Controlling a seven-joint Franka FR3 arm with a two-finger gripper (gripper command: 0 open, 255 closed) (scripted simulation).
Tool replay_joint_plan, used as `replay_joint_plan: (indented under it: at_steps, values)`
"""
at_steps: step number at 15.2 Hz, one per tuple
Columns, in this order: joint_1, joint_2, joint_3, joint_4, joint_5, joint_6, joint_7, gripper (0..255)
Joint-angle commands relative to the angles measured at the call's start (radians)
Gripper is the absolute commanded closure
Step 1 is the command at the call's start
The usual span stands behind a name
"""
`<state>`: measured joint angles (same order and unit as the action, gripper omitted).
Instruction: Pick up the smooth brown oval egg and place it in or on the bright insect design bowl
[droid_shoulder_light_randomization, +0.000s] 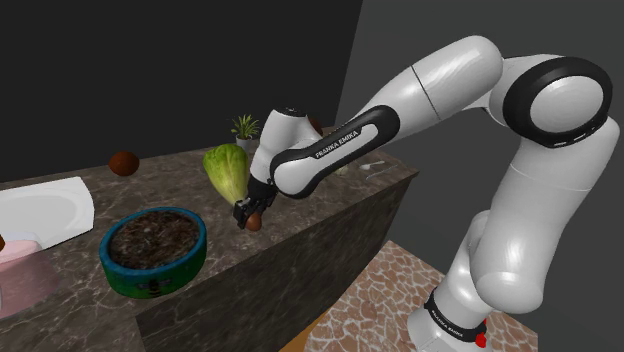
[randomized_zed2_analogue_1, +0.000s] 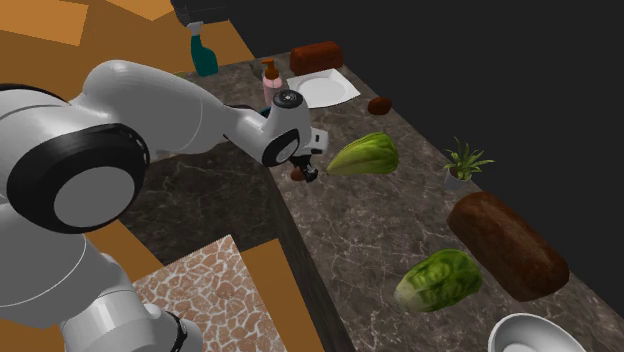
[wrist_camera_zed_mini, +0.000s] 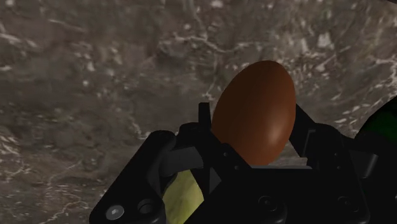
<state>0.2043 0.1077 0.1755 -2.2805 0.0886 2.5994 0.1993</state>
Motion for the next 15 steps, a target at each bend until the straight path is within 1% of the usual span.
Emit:
replay_joint_plan:
  at_steps: [1,15]
  values:
    - [-0.001,-0.019,0.0,0.009,0.002,-0.028,0.0,255]
    - [-0.005,-0.128,-0.002,0.086,0.012,-0.213,0.003,255]
